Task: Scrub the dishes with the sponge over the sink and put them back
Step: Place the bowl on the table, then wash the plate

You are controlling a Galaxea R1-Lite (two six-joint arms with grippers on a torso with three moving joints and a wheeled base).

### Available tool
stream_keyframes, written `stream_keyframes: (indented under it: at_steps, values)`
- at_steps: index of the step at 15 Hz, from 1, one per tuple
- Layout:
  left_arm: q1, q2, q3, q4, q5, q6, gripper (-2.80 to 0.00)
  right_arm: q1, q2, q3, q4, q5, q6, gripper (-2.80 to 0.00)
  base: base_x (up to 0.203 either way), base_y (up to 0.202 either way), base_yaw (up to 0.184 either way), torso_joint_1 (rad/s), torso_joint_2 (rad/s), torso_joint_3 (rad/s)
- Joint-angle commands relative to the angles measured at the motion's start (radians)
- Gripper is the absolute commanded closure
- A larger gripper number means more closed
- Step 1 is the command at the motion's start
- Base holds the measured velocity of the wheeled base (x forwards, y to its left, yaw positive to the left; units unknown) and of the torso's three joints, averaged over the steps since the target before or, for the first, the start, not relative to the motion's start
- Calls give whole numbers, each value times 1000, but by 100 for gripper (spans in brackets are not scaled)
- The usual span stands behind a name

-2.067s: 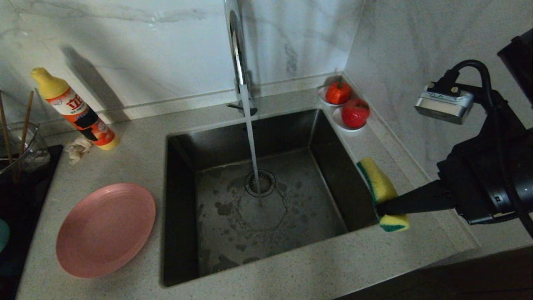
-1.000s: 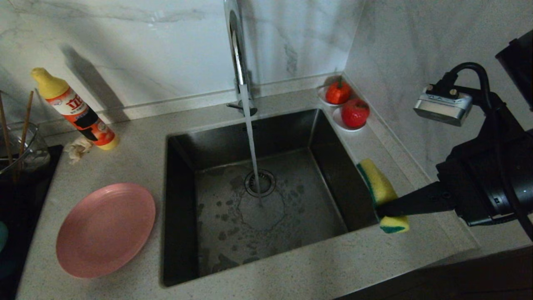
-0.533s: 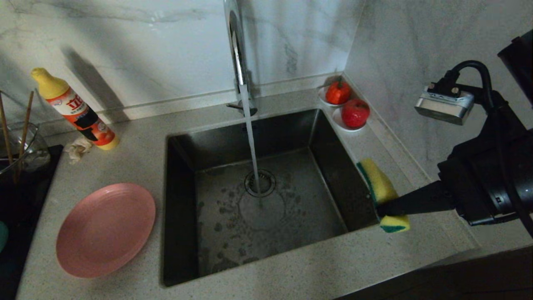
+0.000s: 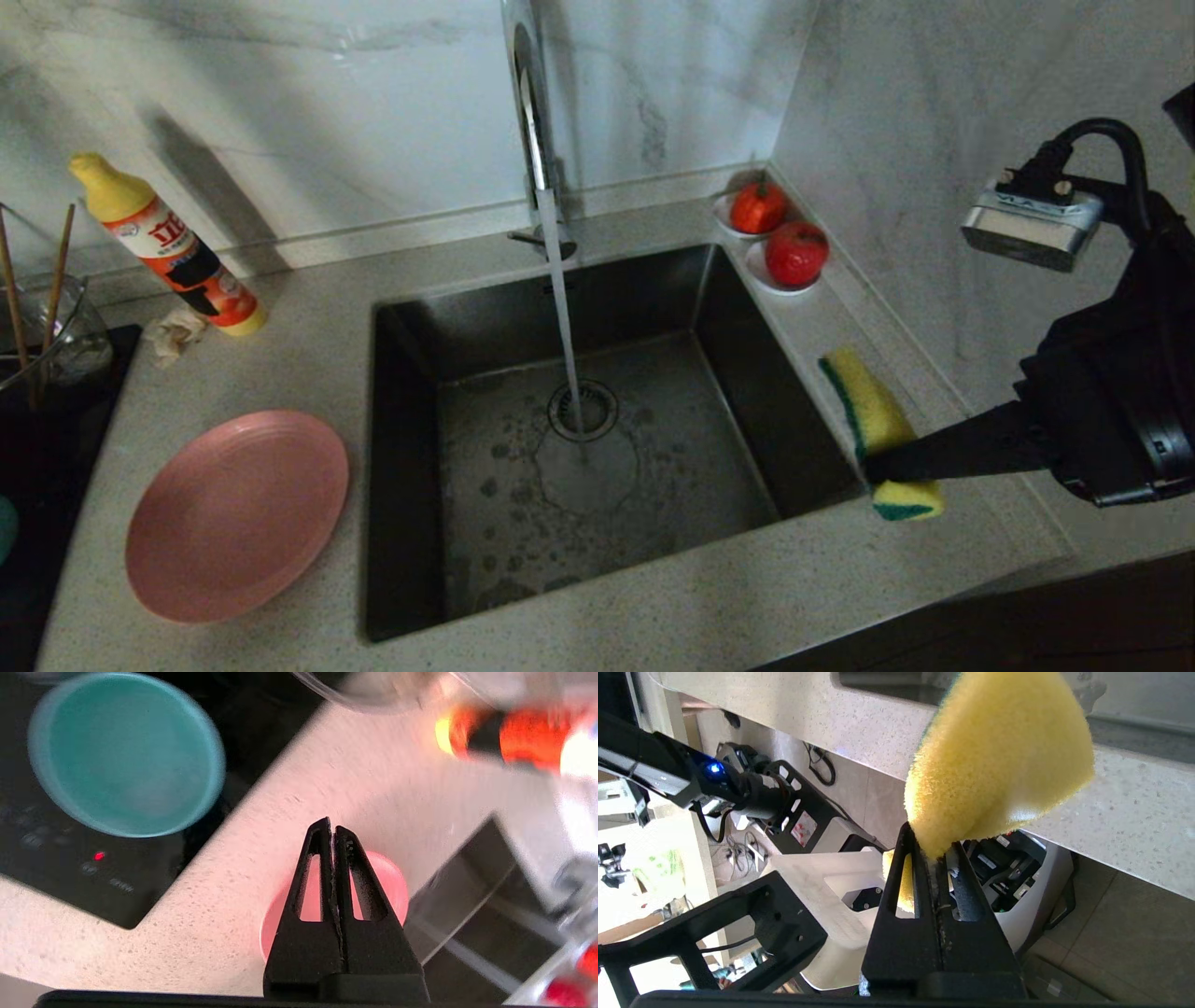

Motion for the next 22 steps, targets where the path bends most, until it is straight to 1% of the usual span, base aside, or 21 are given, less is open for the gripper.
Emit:
stream_keyframes:
  at_steps: [1, 3, 6, 7, 8, 11, 13, 15, 16, 21, 22]
  values:
    - [-64, -2, -4, 24, -4, 61, 0, -17, -15, 18, 4, 2, 1, 0, 0, 0, 0, 0, 0, 0]
    - [-121, -1, 2, 61, -5, 143, 0, -19, -19, 28, 4, 2, 1, 0, 0, 0, 0, 0, 0, 0]
    - [-221, -3, 4, 74, -1, 183, 0, -21, -20, 26, 5, 0, 1, 0, 0, 0, 0, 0, 0, 0]
    - [-255, -1, 8, 76, 4, 213, 0, -21, -20, 26, 4, 0, 1, 0, 0, 0, 0, 0, 0, 0]
    - [-291, 4, 10, 75, 25, 230, 0, -31, -20, 26, 4, 1, 1, 0, 0, 0, 0, 0, 0, 0]
    - [-391, 62, 13, 65, 175, 256, 0, -33, -16, 25, 4, 0, -1, 0, 0, 0, 0, 0, 0, 0]
    - [-415, 70, 44, 62, 194, 301, 0, -35, -17, 23, 4, 0, -1, 0, 0, 0, 0, 0, 0, 0]
    - [-427, 81, 90, 41, 197, 396, 0, -35, -14, 23, 4, 0, -1, 0, 0, 0, 0, 0, 0, 0]
    - [-428, 81, 120, 22, 196, 416, 0, -35, -16, 22, 4, 0, -1, 0, 0, 0, 0, 0, 0, 0]
    - [-429, 79, 226, -83, 199, 439, 0, -42, -11, 15, 5, 0, -1, 0, 0, 0, 0, 0, 0, 0]
    - [-429, 80, 229, -86, 200, 441, -280, -42, -12, 15, 5, 0, -1, 0, 0, 0, 0, 0, 0, 0]
